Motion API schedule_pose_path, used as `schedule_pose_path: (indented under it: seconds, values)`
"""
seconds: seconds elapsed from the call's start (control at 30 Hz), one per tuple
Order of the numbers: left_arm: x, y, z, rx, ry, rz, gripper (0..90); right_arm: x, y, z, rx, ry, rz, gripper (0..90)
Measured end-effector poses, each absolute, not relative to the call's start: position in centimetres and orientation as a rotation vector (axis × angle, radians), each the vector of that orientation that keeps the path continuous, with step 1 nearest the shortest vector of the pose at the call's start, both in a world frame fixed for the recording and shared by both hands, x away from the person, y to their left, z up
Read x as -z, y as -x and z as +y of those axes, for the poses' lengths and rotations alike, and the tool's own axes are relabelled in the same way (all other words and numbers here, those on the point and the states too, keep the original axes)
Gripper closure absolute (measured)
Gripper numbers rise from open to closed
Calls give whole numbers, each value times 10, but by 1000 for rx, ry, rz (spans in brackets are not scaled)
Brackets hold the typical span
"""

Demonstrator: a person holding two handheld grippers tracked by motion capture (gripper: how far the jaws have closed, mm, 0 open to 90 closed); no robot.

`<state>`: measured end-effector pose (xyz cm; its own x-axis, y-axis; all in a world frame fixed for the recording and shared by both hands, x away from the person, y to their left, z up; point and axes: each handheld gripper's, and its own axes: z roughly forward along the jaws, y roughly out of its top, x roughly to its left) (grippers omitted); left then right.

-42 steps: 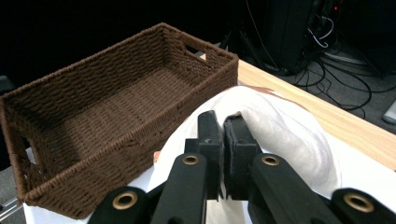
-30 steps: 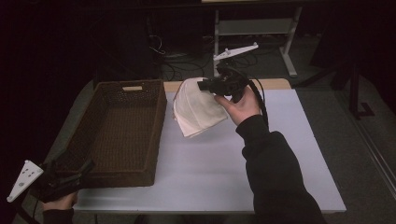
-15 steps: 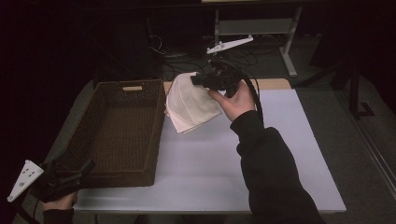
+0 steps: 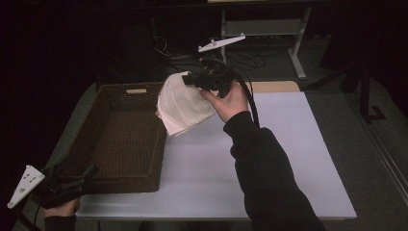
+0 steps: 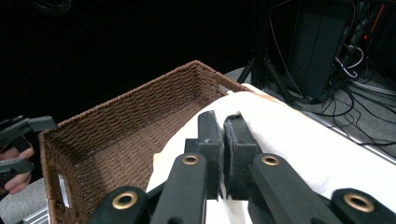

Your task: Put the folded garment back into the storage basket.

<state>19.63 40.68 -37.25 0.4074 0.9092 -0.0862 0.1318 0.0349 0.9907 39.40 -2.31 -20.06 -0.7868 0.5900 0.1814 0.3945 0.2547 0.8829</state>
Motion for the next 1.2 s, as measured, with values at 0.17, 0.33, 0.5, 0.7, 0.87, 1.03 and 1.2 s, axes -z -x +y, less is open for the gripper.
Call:
schedule_pose_path:
  seconds: [0.17,0.33,0.5,0.7,0.87,1.03,1.2]
  values:
    - [372,-196,407,-786,-1424,1000,0,194,-393,-14,-1561,-901,2338,853]
    - [373,-196,407,-785,-1421,1000,0,192,-393,-7,-1570,-885,2341,853]
    - [373,-196,407,-784,-1421,1001,0,191,-394,0,-1580,-871,2349,854]
    - [373,-196,407,-784,-1419,1001,0,190,-394,10,-1590,-857,2355,853]
    - [372,-196,407,-783,-1416,1000,0,190,-396,17,-1612,-849,2363,853]
    - [372,-196,407,-782,-1416,999,0,190,-397,28,-1616,-835,2378,853]
    - [372,-197,408,-781,-1415,1000,0,192,-396,35,-1634,-817,2390,853]
